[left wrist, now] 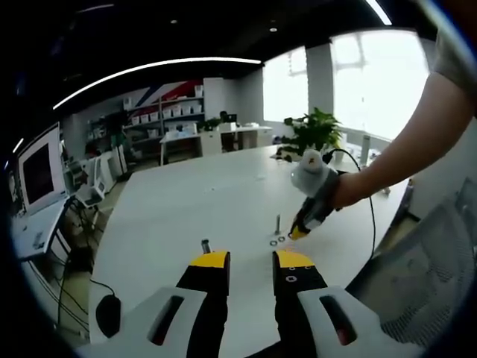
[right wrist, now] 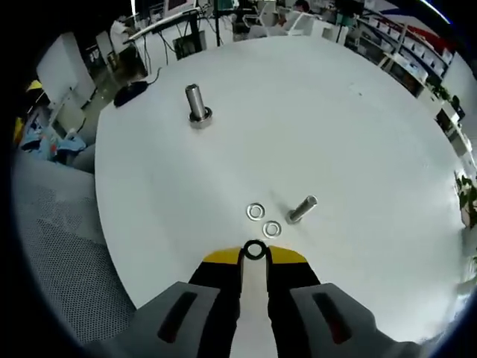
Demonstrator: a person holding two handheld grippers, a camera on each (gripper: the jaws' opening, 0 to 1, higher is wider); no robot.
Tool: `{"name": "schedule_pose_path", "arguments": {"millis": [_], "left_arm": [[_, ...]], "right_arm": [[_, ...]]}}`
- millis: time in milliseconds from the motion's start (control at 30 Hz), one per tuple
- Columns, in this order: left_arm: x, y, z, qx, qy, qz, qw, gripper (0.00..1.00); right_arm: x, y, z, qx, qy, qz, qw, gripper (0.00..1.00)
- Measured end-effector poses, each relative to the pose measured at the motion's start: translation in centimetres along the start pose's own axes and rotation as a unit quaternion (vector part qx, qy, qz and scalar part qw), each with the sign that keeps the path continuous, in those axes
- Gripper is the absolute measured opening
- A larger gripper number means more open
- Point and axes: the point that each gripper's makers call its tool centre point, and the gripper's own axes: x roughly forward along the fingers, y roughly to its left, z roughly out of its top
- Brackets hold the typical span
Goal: Place the washer onto the threaded stud by aligning its center hole with the stud, sliding it down to the base, and recovering from edge contact or off-axis alignment until the washer reaches the visible bottom stop.
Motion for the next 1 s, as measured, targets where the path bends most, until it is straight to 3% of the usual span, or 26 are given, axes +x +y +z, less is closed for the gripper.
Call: {"name": "schedule_pose_path", "arguments": {"millis": [367,1000], "left_arm": [[0.0,-0.1,0.0,0.0,0.0,-0.002,1.0,0.21],[0.0,0.0,-0.1,-0.003,0.001,-0.002,1.0,0.21]], "right_arm": [[-1.5,-2.3,2.0,-0.009,-0.026,-0.032,0.9991,0.13],[-1.7,-4.0,4.2,-0.036,-0.027,-0.048,0.9978,0.13]]}}
